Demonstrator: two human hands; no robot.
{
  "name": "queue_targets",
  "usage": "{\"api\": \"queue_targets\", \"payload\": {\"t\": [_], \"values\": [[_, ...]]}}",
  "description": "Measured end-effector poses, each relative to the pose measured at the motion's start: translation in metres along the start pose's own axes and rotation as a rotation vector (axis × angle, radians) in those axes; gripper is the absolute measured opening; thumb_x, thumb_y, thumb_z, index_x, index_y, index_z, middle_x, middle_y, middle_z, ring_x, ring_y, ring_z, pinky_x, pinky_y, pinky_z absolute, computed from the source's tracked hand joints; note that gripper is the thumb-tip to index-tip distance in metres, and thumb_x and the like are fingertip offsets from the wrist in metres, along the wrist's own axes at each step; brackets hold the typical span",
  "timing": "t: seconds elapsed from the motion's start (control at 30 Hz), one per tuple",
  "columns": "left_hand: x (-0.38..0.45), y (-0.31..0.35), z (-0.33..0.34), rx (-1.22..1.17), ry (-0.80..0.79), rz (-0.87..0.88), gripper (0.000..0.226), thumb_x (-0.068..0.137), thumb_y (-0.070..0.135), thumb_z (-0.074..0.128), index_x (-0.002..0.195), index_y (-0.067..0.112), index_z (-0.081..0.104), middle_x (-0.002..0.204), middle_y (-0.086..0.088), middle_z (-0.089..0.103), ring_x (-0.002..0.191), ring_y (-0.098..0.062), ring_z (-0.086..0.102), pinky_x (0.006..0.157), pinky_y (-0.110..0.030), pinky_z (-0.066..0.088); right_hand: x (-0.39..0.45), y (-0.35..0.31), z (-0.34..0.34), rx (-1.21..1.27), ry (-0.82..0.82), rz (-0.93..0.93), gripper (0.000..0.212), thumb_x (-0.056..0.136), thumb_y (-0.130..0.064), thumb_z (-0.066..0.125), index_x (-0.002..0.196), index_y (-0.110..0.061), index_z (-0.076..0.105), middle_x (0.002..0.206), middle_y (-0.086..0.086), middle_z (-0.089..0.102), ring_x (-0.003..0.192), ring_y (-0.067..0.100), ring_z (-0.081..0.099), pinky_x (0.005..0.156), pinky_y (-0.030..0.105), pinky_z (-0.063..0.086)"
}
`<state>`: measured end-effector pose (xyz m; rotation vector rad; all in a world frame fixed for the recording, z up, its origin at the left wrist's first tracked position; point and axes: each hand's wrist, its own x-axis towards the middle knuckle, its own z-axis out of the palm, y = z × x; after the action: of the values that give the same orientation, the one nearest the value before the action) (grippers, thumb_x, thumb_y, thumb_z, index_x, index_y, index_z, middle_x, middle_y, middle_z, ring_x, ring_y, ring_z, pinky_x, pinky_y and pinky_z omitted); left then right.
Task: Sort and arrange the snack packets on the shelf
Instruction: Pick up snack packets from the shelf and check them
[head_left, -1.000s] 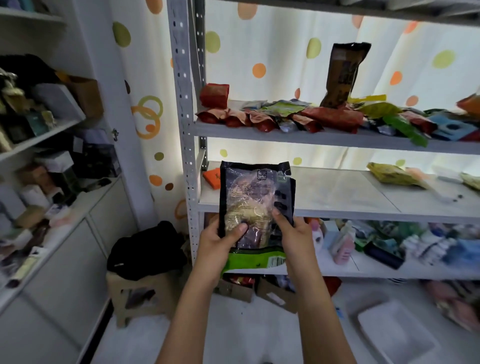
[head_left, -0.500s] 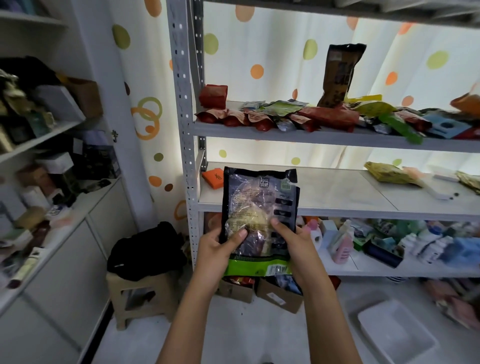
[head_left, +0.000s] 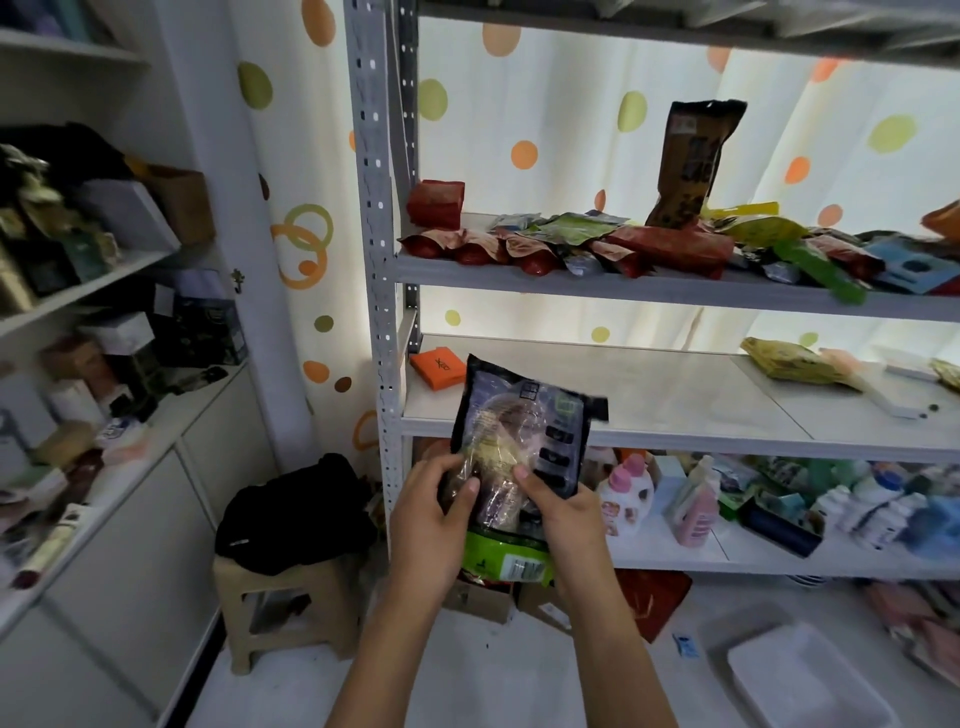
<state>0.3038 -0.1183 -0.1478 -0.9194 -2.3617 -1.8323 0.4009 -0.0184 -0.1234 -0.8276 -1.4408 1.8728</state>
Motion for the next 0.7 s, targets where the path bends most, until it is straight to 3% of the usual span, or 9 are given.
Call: {"api": "queue_targets", "payload": {"t": [0.1, 0.2, 0.27, 0.37, 0.47, 0.53, 0.6, 0.67, 0.7], "values": [[0.006, -0.008, -0.007, -0.128, -0.156, -0.083, 0.036, 0.087, 0.038, 0.069, 0.121, 0.035, 0.061, 0.122, 0.015, 0.060, 0.117, -0.003, 0.055, 0.099, -0.026, 0.045, -0.001, -0.001, 0.000, 0.015, -0.094, 0.002, 0.026, 0.086, -0.018, 0.073, 0.111, -0.012, 0.071, 0.100, 0.006, 0.077, 0.094, 0.023, 0.073, 0.086, 0.040, 0.058], [0.006, -0.011, -0.006, -0.208, -0.350, -0.142, 0.067, 0.073, 0.059, 0.075, 0.133, 0.045, 0.051, 0.138, 0.020, 0.052, 0.128, 0.001, 0.047, 0.107, -0.031, 0.042, -0.003, 0.005, 0.001, 0.034, -0.204, 0.042, 0.031, 0.089, -0.022, 0.070, 0.120, -0.016, 0.066, 0.104, 0.003, 0.076, 0.098, 0.017, 0.072, 0.091, 0.037, 0.055], [0.005, -0.011, -0.002, -0.259, -0.457, -0.160, 0.077, 0.067, 0.054, 0.083, 0.134, 0.051, 0.046, 0.136, 0.019, 0.054, 0.128, -0.002, 0.049, 0.105, -0.033, 0.044, -0.002, 0.007, 0.002, 0.090, -0.236, 0.101, 0.037, 0.090, -0.034, 0.068, 0.125, -0.023, 0.061, 0.111, -0.001, 0.074, 0.102, 0.007, 0.069, 0.094, 0.034, 0.052], [0.003, -0.010, 0.004, -0.389, -0.535, -0.207, 0.083, 0.066, 0.027, 0.090, 0.135, 0.040, 0.046, 0.127, 0.011, 0.063, 0.119, -0.008, 0.059, 0.095, -0.028, 0.051, 0.005, 0.008, -0.005, 0.145, -0.361, 0.161, 0.057, 0.096, -0.055, 0.047, 0.137, -0.018, 0.056, 0.135, 0.005, 0.062, 0.126, 0.017, 0.057, 0.106, 0.039, 0.042], [0.001, -0.012, 0.014, -0.474, -0.531, -0.257, 0.081, 0.063, 0.027, 0.087, 0.135, 0.026, 0.048, 0.129, 0.001, 0.063, 0.119, -0.013, 0.060, 0.096, -0.031, 0.052, 0.009, 0.005, -0.011, 0.058, -0.334, 0.174, 0.058, 0.096, -0.061, 0.035, 0.124, -0.022, 0.069, 0.124, 0.000, 0.069, 0.118, 0.012, 0.062, 0.101, 0.036, 0.047], [0.000, -0.013, 0.022, -0.551, -0.542, -0.289, 0.081, 0.065, 0.033, 0.082, 0.136, 0.016, 0.048, 0.128, -0.005, 0.064, 0.121, -0.020, 0.060, 0.099, -0.038, 0.050, 0.013, 0.008, -0.017, -0.022, -0.323, 0.109, 0.043, 0.101, -0.047, 0.039, 0.117, -0.024, 0.072, 0.119, -0.003, 0.071, 0.114, 0.010, 0.064, 0.101, 0.037, 0.048], [-0.001, -0.013, 0.029, -0.592, -0.530, -0.334, 0.078, 0.064, 0.035, 0.079, 0.133, 0.010, 0.051, 0.124, -0.008, 0.067, 0.117, -0.022, 0.062, 0.098, -0.037, 0.050, 0.018, 0.012, -0.023, -0.085, -0.272, 0.041, 0.026, 0.100, -0.018, 0.051, 0.112, -0.019, 0.074, 0.115, 0.003, 0.072, 0.113, 0.020, 0.065, 0.102, 0.045, 0.049], [-0.003, -0.013, 0.036, -0.629, -0.514, -0.409, 0.073, 0.067, 0.031, 0.082, 0.131, 0.010, 0.054, 0.119, -0.006, 0.069, 0.111, -0.022, 0.065, 0.095, -0.038, 0.052, 0.023, 0.018, -0.031, -0.129, -0.206, 0.028, 0.029, 0.090, 0.003, 0.059, 0.110, -0.014, 0.072, 0.109, 0.016, 0.071, 0.106, 0.031, 0.067, 0.096, 0.050, 0.053], [-0.004, -0.013, 0.041, -0.663, -0.500, -0.474, 0.067, 0.071, 0.030, 0.080, 0.130, 0.011, 0.056, 0.116, -0.006, 0.071, 0.108, -0.022, 0.067, 0.094, -0.041, 0.052, 0.025, 0.021, -0.035, -0.162, -0.165, 0.031, 0.031, 0.086, 0.003, 0.065, 0.110, -0.016, 0.071, 0.108, 0.019, 0.069, 0.103, 0.032, 0.067, 0.092, 0.049, 0.055]]}}
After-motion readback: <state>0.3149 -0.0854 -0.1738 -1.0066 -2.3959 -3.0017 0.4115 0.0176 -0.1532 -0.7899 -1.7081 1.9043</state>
